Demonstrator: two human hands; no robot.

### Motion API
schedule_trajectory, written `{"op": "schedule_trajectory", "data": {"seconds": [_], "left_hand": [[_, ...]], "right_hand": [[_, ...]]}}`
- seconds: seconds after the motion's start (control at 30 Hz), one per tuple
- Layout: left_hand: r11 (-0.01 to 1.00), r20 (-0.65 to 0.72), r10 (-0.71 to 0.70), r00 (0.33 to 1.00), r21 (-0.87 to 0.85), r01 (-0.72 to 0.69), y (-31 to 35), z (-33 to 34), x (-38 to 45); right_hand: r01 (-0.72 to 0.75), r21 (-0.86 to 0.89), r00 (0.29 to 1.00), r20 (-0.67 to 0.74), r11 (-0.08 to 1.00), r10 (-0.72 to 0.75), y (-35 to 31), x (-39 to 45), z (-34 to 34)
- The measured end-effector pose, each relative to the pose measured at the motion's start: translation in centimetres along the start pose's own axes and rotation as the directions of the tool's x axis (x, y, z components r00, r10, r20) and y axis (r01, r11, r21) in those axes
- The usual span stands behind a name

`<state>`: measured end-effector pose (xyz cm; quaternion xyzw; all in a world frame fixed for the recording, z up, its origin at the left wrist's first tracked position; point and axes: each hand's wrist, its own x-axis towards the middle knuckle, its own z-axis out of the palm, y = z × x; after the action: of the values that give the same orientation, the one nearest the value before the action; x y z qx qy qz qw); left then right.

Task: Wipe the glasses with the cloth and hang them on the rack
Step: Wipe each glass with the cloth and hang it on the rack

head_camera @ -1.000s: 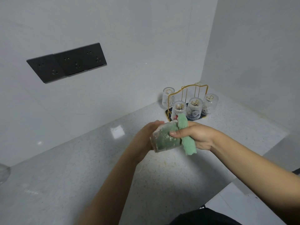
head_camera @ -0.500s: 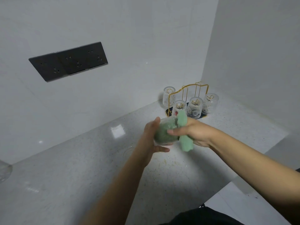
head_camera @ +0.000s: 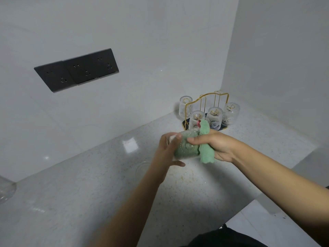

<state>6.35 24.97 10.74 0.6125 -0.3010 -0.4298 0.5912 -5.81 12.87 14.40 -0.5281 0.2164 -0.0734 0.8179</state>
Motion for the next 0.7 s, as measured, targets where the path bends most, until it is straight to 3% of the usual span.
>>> {"op": "schedule_trajectory", "data": {"seconds": [0.07,0.1,0.13,0.2,0.23,0.27,0.33,0.43,0.5,0.53,0.6,0.67,0.7], "left_hand": [[0.989,-0.036,0.148,0.988,0.037,-0.146,-0.7,0.4,0.2],[0.988,-0.009,0.152,0.988,0.006,-0.152,-0.7,0.4,0.3],[0.993,0.037,0.108,0.993,-0.053,-0.106,-0.3,0.4,0.4],[0.971,0.135,-0.139,0.981,-0.177,0.162,0.8,0.0,0.5],[0.939,0.187,-0.246,0.951,-0.197,0.281,1.2,-0.3,0.5],[0.921,0.232,-0.294,0.927,-0.19,0.339,1.2,-0.5,0.6],[0.937,0.231,-0.288,0.929,-0.131,0.324,0.8,-0.6,0.8],[0.987,0.104,-0.107,0.989,-0.111,0.118,-0.2,-0.1,0.6],[0.995,0.025,0.018,1.0,-0.094,-0.016,-0.9,0.0,0.6],[0.994,0.035,0.028,0.999,-0.104,-0.024,-0.9,0.0,0.6],[0.979,0.119,-0.067,0.991,-0.185,0.088,-0.2,-0.2,0.9],[0.912,0.237,-0.243,0.941,-0.275,0.305,0.8,-0.7,1.0],[0.884,0.282,-0.287,0.916,-0.291,0.367,1.0,-0.8,0.9]], "right_hand": [[0.012,0.113,0.999,0.032,0.994,-0.016,0.1,-0.2,0.0],[0.036,0.042,0.997,0.063,0.998,-0.038,0.2,-0.4,0.3],[0.078,-0.142,0.992,0.112,0.987,-0.062,0.1,-0.7,0.6],[0.17,-0.614,0.98,0.187,0.771,-0.067,0.1,-0.9,1.3],[0.191,-0.74,0.979,0.194,0.645,-0.067,0.1,-0.8,1.3],[0.201,-0.775,0.978,0.188,0.599,-0.085,0.0,-0.6,1.1],[0.186,-0.661,0.982,0.142,0.727,-0.122,-0.3,-0.4,0.6],[0.075,-0.235,0.997,0.002,0.969,-0.077,-0.8,-0.3,0.2],[0.052,-0.05,0.999,0.001,0.997,-0.052,-0.7,-0.2,0.1],[0.066,-0.072,0.997,0.036,0.995,-0.063,-0.6,-0.2,0.1],[0.13,-0.347,0.987,0.133,0.929,-0.088,-0.5,-0.6,0.5],[0.187,-0.667,0.977,0.205,0.721,-0.063,-0.4,-0.7,0.7],[0.195,-0.729,0.976,0.21,0.656,-0.058,-0.4,-0.7,0.6]]}}
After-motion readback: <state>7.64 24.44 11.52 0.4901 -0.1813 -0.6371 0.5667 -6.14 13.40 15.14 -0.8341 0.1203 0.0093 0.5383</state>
